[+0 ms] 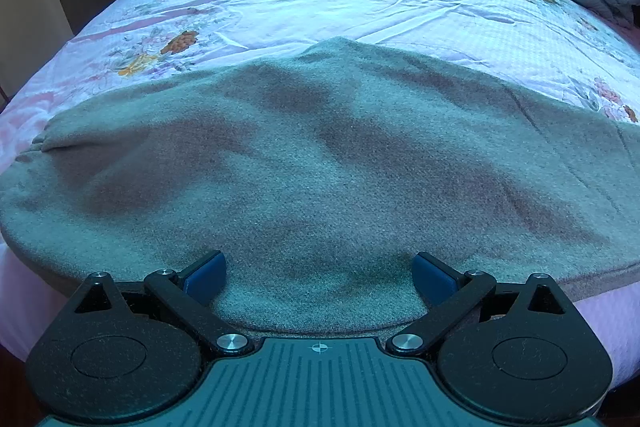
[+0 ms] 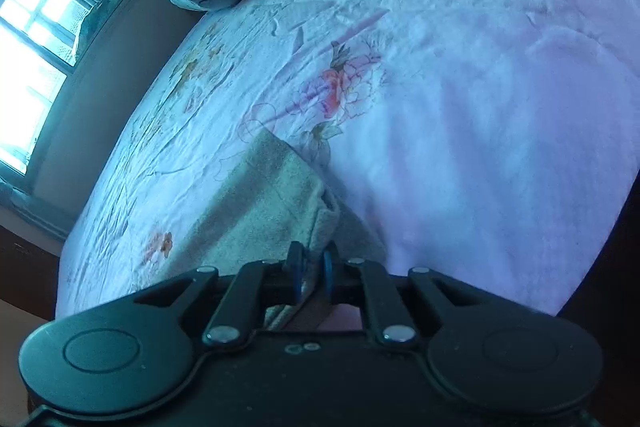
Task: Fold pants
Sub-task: 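Open the right gripper and release the pant cuff onto the bed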
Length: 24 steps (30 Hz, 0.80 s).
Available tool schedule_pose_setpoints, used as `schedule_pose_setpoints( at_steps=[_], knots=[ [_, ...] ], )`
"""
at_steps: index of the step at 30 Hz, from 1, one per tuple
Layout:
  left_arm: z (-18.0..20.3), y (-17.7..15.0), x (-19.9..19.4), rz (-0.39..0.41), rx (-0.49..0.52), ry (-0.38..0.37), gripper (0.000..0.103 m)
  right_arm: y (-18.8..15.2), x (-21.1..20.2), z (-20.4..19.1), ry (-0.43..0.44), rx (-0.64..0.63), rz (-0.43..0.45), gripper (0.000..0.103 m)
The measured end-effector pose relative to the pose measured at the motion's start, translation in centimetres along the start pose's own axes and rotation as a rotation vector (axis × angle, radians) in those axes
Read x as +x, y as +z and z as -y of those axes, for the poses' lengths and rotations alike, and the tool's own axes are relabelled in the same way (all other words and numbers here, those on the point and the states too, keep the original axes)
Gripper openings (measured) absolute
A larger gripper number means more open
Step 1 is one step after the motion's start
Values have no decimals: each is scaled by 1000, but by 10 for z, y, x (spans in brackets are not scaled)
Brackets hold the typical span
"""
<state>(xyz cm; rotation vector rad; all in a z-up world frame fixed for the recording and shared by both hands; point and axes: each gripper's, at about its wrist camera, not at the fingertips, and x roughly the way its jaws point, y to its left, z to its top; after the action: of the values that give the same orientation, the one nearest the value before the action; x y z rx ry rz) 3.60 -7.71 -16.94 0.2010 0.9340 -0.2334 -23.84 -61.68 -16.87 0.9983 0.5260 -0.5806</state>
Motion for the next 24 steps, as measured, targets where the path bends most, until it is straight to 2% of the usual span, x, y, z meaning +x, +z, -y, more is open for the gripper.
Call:
schedule_pose_setpoints(
  at_steps=[3,5,10,13,15,18,22,24],
  knots=[
    [-1,0,0,0,1,-3,99,-5,-10,-14,-57,-70,12,1],
    [-1,0,0,0,1,-3,99,-11,-10,-18,-90,-112,-9,1],
    [-1,1,-2,-3,4,-10,99,-8,-3,-13,-142,-90,-14,1],
    [-1,1,-6,1,20,-16,99,-4,-8,-20,-154,-96,32,23],
    [0,0,-9,13,30,-12,99,-3,-12,-18,-162,-72,34,52],
    [-1,1,-14,25,13,-32,99,-7,-16,-5,-171,-9,39,55],
    [-1,7,-21,40,6,-43,99,-17,-9,16,-60,171,3,56],
    [1,11,-24,39,-13,-61,99,-20,-6,16,-15,210,5,54]
  ],
)
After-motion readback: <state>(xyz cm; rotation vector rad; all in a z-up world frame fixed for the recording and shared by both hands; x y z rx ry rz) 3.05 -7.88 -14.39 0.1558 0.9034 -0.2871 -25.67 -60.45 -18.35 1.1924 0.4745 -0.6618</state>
